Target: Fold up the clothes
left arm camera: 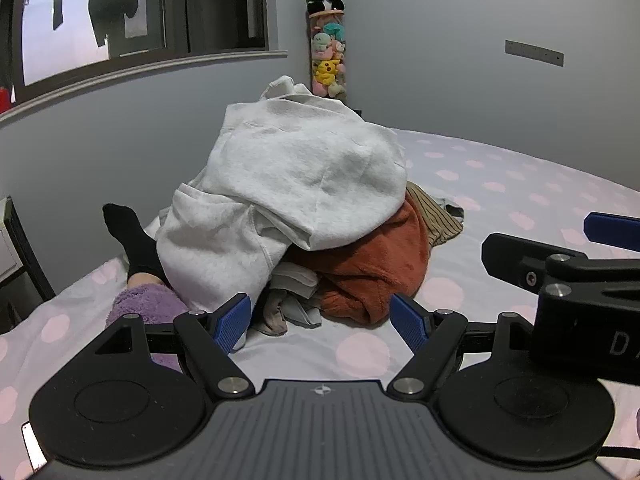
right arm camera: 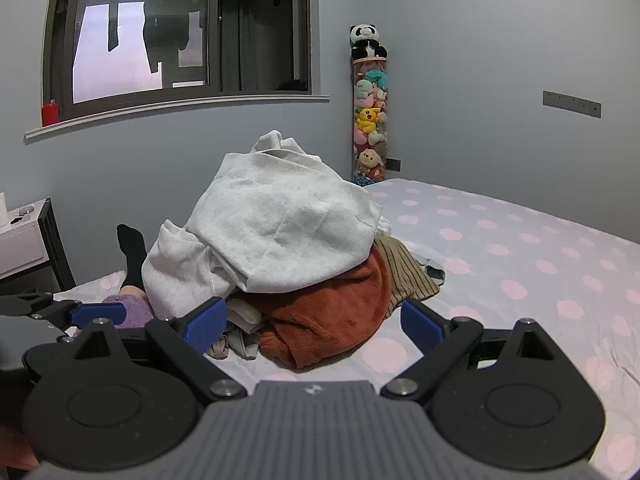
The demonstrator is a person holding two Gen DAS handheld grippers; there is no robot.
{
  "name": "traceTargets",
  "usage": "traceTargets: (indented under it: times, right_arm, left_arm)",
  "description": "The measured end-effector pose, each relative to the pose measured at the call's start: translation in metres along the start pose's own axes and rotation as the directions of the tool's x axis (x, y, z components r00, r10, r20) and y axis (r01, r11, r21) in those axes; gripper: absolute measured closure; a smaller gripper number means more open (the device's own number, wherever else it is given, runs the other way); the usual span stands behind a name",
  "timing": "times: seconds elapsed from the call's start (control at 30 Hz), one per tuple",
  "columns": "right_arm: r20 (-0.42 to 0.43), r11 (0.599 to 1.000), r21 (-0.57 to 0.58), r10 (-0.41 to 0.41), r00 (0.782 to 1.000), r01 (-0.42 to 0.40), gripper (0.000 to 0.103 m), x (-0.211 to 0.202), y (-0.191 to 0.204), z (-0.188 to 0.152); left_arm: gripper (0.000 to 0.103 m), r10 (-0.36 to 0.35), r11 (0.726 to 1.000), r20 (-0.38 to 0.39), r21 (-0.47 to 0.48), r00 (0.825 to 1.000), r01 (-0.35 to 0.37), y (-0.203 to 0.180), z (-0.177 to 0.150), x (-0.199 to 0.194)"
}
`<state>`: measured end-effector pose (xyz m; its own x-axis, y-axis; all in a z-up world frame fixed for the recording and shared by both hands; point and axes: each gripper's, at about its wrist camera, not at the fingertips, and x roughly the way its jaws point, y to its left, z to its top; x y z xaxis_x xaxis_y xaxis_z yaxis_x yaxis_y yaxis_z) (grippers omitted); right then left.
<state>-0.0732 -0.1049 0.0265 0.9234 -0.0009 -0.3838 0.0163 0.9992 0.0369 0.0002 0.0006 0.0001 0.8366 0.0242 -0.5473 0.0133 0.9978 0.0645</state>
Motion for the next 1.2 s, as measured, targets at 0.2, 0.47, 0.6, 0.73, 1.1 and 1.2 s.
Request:
traceTargets:
  times: [0.2, 0.47, 0.6, 0.73, 1.1, 1.2]
  right_arm:
    - [0.001, 1.0, -0.003, -0.021, 1.0, 0.021, 0.001, 0.0, 0.004, -0.003]
    - [-0.02, 1.0, 0.026, -0.014, 1.0, 0.014, 0.001, 0.0, -0.001, 0.01]
    - [-0.019, 1.0, 0.02, -0.017, 1.0, 0.018, 0.001, 0.001, 0.0, 0.011]
    - [-0.013, 1.0, 0.013, -0.026, 1.0, 0.026, 0.001, 0.001, 0.001, 0.012]
    - [-0.01, 0.999, 0.037, -0.011, 1.0, 0.011, 0.001, 0.003, -0.003, 0.002]
    - [-0.005, 0.999, 0.034, -0.006, 1.0, 0.007, 0.001, 0.003, -0.003, 0.0]
  left_arm:
    - [0.027, -0.02, 1.0, 0.013, -0.003, 1.0, 0.02, 0.007, 0.002, -0.001]
    - [0.027, 0.002, 1.0, 0.02, 0.017, 1.0, -0.002, -0.002, 0.0, -0.003]
    - [0.027, -0.005, 1.0, 0.019, 0.018, 1.0, 0.005, -0.002, 0.001, -0.002]
    - [0.027, -0.006, 1.0, 0.016, 0.019, 1.0, 0.006, -0.002, 0.002, -0.003]
    - [0.027, -0.013, 1.0, 0.012, 0.017, 1.0, 0.013, -0.002, 0.001, -0.001]
    - [0.027, -0.024, 1.0, 0.013, 0.018, 1.0, 0.024, -0.002, 0.001, -0.001]
